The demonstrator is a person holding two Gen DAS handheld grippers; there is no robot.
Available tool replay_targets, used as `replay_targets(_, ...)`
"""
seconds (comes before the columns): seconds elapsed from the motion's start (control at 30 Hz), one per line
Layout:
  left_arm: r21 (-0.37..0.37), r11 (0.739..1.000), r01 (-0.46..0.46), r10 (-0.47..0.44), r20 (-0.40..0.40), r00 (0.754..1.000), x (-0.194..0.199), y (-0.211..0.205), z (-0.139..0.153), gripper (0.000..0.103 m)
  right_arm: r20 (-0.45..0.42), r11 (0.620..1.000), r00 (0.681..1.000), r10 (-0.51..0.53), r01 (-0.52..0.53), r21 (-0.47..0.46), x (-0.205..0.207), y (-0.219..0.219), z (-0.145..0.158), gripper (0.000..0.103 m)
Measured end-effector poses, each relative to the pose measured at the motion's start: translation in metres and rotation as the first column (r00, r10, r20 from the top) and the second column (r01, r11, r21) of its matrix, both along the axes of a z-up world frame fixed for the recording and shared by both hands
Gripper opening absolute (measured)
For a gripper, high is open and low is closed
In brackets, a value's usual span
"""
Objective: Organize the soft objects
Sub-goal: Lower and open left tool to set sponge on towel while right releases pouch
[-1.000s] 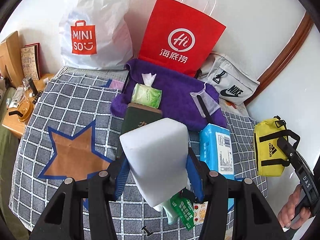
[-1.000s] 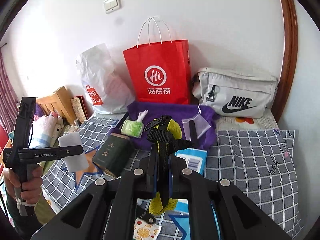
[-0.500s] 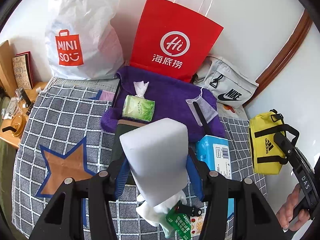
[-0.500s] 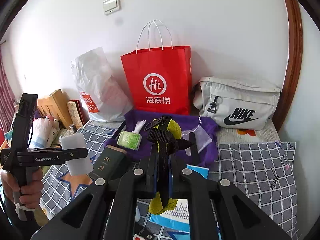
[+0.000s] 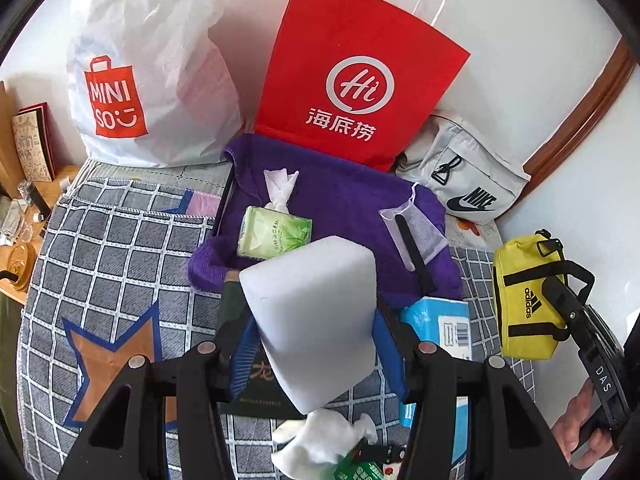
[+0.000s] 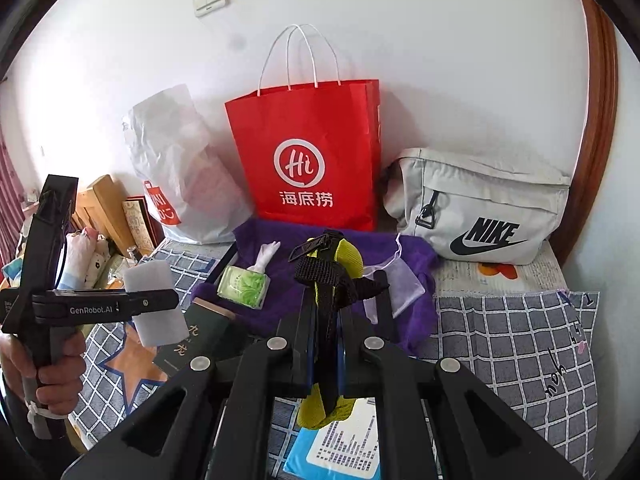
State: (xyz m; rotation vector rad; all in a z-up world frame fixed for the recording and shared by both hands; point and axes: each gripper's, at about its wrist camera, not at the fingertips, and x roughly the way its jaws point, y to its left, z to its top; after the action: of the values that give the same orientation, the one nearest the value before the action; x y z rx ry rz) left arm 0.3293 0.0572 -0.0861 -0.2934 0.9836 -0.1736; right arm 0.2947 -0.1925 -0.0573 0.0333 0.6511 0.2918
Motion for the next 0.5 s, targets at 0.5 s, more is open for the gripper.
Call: replay_targets(0.5, -0.022, 1.0, -0.011, 0.01, -0.055, 0.998, 0.065, 0.0, -0.027, 0.052, -0.125, 0.998, 0.992, 0.005, 0.003, 0.065, 0.078, -0.018, -0.045, 0.008)
